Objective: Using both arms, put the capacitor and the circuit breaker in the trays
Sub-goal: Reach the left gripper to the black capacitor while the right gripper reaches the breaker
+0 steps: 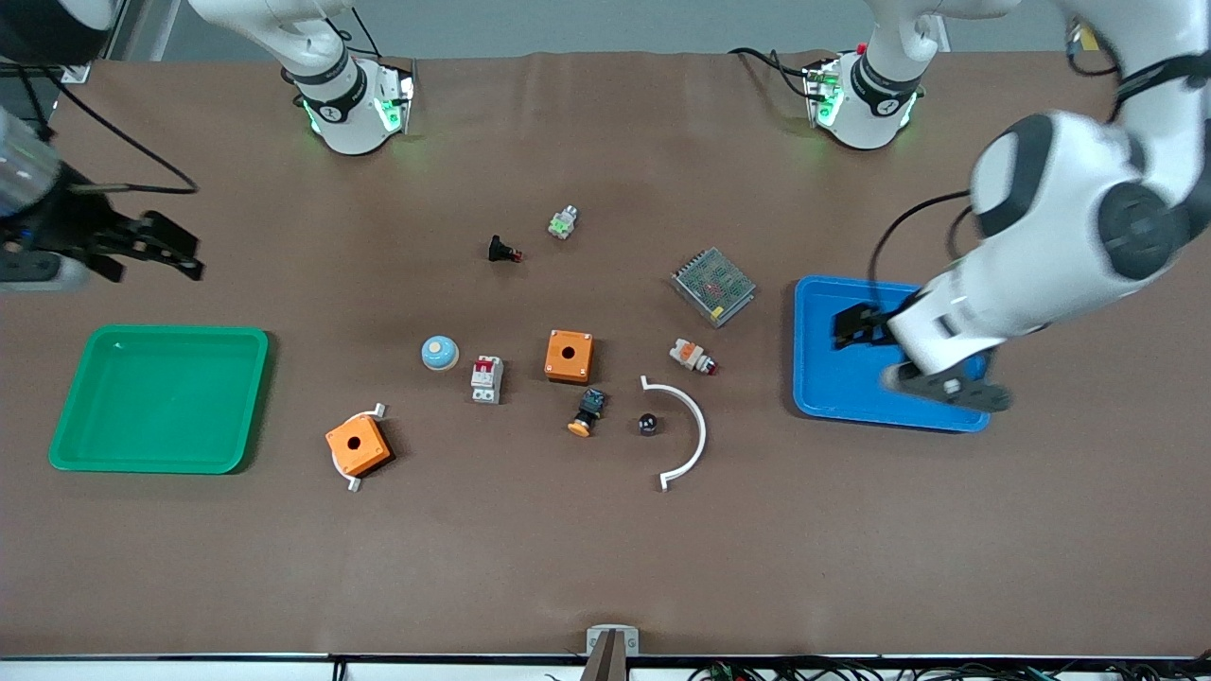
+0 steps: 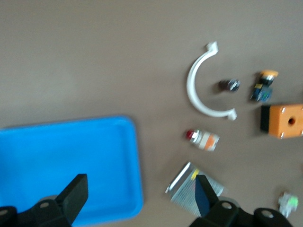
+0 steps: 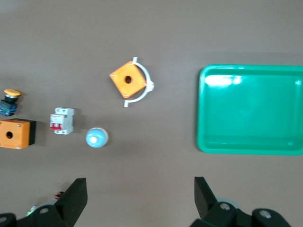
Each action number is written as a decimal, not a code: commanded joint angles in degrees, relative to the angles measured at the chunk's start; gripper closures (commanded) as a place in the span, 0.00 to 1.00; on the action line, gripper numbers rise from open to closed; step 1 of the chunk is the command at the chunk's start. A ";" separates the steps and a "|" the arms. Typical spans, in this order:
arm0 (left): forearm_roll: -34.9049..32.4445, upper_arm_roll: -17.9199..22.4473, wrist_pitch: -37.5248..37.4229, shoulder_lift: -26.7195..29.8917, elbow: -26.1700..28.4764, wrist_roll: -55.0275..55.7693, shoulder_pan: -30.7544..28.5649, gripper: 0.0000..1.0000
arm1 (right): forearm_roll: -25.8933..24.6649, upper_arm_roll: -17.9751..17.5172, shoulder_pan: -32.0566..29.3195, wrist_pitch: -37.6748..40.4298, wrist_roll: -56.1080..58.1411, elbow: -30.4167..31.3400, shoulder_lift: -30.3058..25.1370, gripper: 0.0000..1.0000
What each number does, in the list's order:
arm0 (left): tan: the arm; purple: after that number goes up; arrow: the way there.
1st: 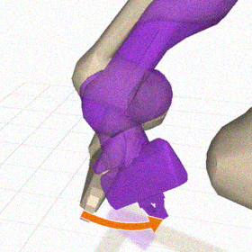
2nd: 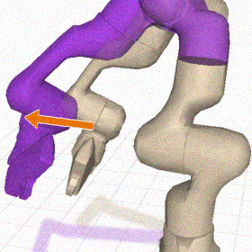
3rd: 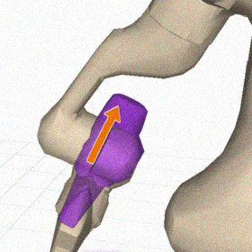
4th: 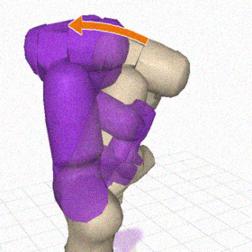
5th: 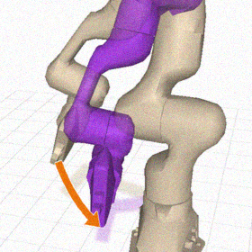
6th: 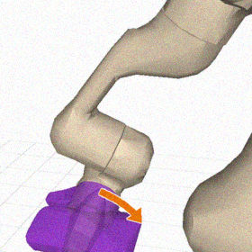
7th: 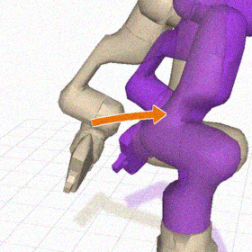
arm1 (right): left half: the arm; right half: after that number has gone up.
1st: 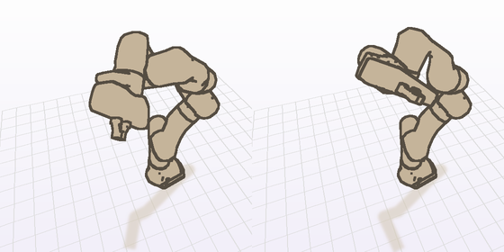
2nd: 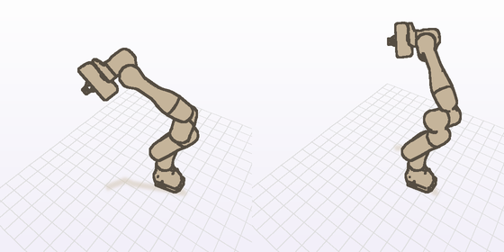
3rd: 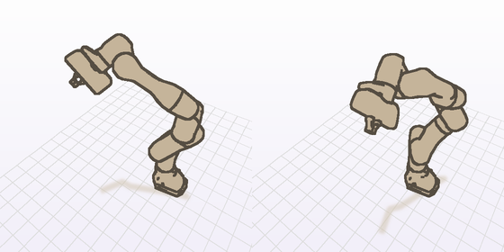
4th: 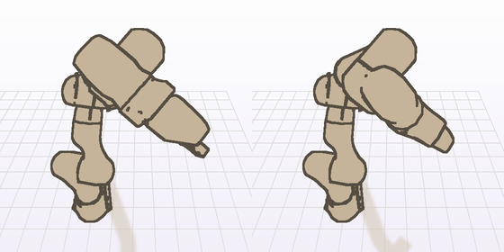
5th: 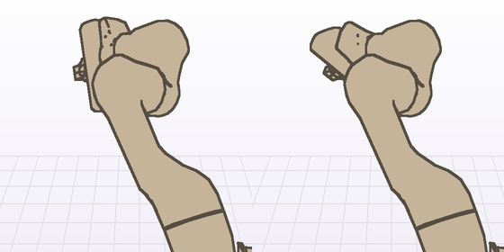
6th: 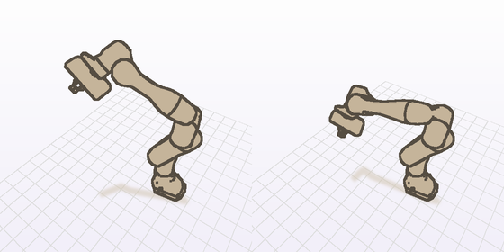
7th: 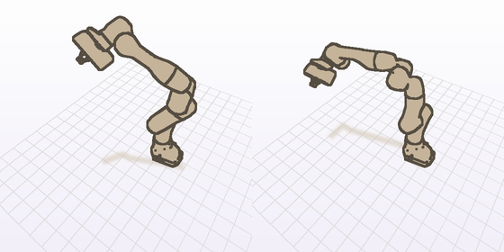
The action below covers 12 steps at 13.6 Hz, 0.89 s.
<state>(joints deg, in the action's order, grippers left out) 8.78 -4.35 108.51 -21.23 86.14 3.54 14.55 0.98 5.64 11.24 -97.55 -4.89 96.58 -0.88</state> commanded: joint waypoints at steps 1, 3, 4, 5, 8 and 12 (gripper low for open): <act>0.19 0.39 7.03 -9.42 -6.94 5.58 5.39 0.00 | -0.28 0.34 3.86 -2.28 -2.49 -1.48 3.76 0.00; 0.10 0.57 11.97 -13.38 -7.04 7.27 8.47 0.00 | -0.19 0.34 7.63 -6.40 -8.61 -0.69 6.84 0.00; 0.01 0.74 14.95 -15.05 -7.04 9.36 10.13 0.00 | -0.19 0.34 9.74 -8.34 -11.87 -0.51 9.12 0.00; 0.01 0.83 18.02 -16.72 -7.04 11.03 11.11 0.01 | -0.19 0.34 11.15 -9.92 -13.81 -0.51 11.14 0.00; -2.00 2.32 25.77 -21.47 -7.30 16.57 15.68 0.01 | -0.02 0.34 14.59 -17.81 -16.29 3.07 16.25 0.00; -4.82 5.22 32.90 -26.31 -7.30 22.30 20.69 0.01 | 0.07 0.34 18.71 -26.71 -21.56 5.03 22.84 0.03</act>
<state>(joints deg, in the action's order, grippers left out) 5.35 -1.46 139.69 -45.18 80.93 23.86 33.19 1.00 5.40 27.75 -122.06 -23.28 101.65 20.14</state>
